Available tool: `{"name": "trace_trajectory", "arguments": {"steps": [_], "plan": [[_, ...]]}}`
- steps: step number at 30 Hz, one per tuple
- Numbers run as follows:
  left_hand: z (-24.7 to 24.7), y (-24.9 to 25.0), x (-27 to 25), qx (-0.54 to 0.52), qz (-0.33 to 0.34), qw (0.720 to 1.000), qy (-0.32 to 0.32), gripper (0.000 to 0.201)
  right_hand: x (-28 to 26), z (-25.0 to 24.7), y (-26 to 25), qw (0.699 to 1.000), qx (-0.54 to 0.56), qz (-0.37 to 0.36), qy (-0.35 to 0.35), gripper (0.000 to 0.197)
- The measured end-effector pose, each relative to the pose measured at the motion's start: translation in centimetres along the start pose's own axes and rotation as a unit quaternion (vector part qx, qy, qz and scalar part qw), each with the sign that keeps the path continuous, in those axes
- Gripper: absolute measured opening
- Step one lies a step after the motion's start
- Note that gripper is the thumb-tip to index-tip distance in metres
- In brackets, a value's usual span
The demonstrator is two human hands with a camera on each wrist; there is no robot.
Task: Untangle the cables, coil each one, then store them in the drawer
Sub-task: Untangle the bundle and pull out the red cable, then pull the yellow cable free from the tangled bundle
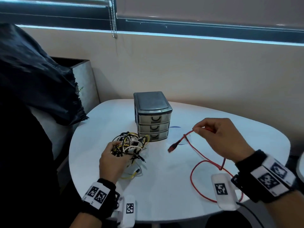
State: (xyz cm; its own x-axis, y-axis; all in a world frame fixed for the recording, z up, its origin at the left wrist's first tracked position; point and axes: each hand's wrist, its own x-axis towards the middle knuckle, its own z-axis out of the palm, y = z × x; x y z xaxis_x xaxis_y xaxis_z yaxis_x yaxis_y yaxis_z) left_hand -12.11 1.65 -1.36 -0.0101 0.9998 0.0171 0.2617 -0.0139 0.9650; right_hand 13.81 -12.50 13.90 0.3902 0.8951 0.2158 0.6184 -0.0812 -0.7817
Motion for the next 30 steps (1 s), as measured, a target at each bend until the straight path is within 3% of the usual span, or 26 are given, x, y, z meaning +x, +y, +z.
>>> {"name": "trace_trajectory", "arguments": {"steps": [3, 7, 11, 13, 17, 19, 21, 25, 27, 30], "plan": [[0.0, 0.6, 0.2, 0.042, 0.029, 0.999, -0.004, 0.044, 2.6, 0.8, 2.4, 0.998, -0.012, 0.044, 0.031, 0.012], [0.4, 0.7, -0.3, 0.103, 0.053, 0.992, -0.044, 0.046, 5.0, 2.1, 4.2, 0.993, 0.032, 0.113, -0.028, 0.017], [0.6, 0.3, -0.6, 0.116, 0.074, 0.989, -0.059, 0.049, 7.1, 2.5, 5.4, 0.997, 0.001, 0.076, 0.018, 0.029], [0.3, 0.2, -0.5, 0.095, 0.068, 0.992, -0.056, 0.047, 8.5, 1.4, 5.7, 0.996, -0.040, 0.069, 0.042, 0.022], [-0.5, 0.4, -0.5, 0.032, 0.037, 0.998, -0.047, 0.045, 8.8, -0.4, 6.1, 0.980, -0.156, 0.122, -0.013, 0.053], [-0.7, 0.6, -0.8, -0.022, 0.018, 0.999, -0.046, 0.045, 6.9, 1.3, 6.1, 0.977, -0.189, 0.099, -0.026, 0.045], [-0.6, 1.2, -1.5, -0.090, -0.011, 0.994, -0.061, 0.042, 4.0, 4.1, 6.2, 0.983, -0.154, 0.058, -0.079, 0.034], [-0.3, 1.5, -2.9, -0.239, -0.115, 0.953, -0.145, 0.034, -1.0, 9.0, 5.5, 0.976, -0.078, 0.049, -0.196, 0.041], [0.0, 1.8, -3.8, -0.304, -0.169, 0.920, -0.183, 0.038, -2.2, 10.4, 4.9, 0.977, -0.003, 0.061, -0.202, 0.051], [0.3, 2.4, -4.7, -0.379, -0.223, 0.869, -0.228, 0.045, -2.9, 11.2, 3.8, 0.982, 0.101, 0.063, -0.146, 0.054]]}}
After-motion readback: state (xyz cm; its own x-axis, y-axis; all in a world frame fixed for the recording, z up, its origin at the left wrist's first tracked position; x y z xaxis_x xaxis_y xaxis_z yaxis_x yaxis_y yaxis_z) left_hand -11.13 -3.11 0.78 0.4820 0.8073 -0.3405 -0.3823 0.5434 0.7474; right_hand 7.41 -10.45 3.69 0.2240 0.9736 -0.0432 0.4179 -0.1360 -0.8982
